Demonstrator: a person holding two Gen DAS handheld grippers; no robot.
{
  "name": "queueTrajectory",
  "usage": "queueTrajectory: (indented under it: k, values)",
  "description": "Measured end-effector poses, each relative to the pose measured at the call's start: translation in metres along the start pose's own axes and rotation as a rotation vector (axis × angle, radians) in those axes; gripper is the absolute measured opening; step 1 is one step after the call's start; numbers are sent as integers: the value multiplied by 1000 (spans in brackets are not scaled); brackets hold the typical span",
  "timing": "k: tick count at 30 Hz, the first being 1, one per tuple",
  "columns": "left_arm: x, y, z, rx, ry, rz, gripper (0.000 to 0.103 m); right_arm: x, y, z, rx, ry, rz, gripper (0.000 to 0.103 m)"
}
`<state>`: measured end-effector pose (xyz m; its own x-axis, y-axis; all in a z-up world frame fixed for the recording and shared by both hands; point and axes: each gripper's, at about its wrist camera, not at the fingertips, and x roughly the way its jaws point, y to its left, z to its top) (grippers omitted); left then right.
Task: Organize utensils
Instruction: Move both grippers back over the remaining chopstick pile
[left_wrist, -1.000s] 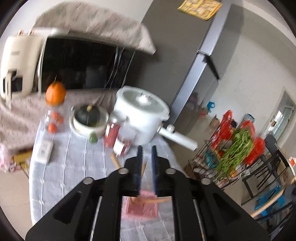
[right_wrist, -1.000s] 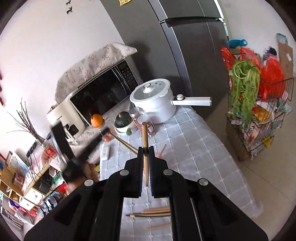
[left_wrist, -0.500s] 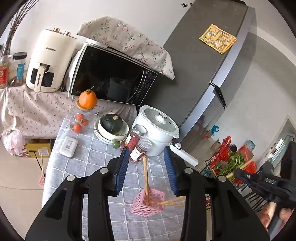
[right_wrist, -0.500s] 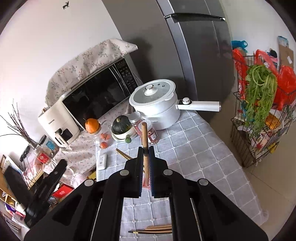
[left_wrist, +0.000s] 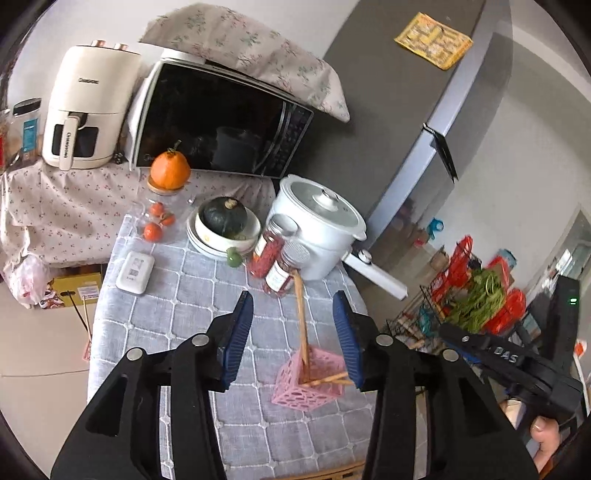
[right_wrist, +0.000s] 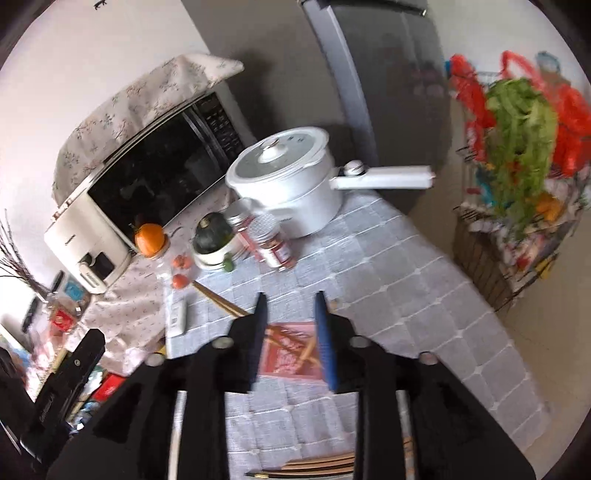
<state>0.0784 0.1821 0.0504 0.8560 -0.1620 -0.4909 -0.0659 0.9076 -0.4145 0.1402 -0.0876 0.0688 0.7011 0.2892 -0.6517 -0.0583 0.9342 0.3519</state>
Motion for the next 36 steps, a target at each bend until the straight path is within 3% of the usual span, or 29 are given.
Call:
queueTrajectory:
  k: [5,6,8,10,11,15,19,24,25,28,33,36]
  values:
    - [4,-19,-16,72,23,0,59,-31,-12,-22,-19,-90,-71,64]
    - [6,-22,-19,85,33,2,65,-36,-17,-30,-13,-105,-91,68]
    - [11,-28,-27,109,57,5,78,-42,-27,-42,5,-115,-118,87]
    - [18,-35,-37,142,98,5,94,-45,-42,-59,27,-102,-139,93]
    - [23,-38,-42,163,124,8,96,-45,-48,-65,33,-91,-151,96]
    - [47,-51,-71,263,249,31,96,-39,-85,-99,74,-3,-231,96]
    - [75,-58,-107,334,411,24,96,-33,-124,-136,140,92,-258,96]
    - [103,-76,-154,438,567,10,96,-28,-185,-183,363,204,-312,96]
    - [106,-79,-160,454,586,2,96,-24,-205,-191,473,249,-288,96]
    - [119,-99,-183,512,643,-44,96,-22,-232,-203,645,292,-191,96]
    - [144,-136,-217,610,716,-103,94,-15,-249,-216,751,339,-174,96]
    - [168,-151,-231,631,779,-113,84,-11,-257,-222,812,376,-137,96]
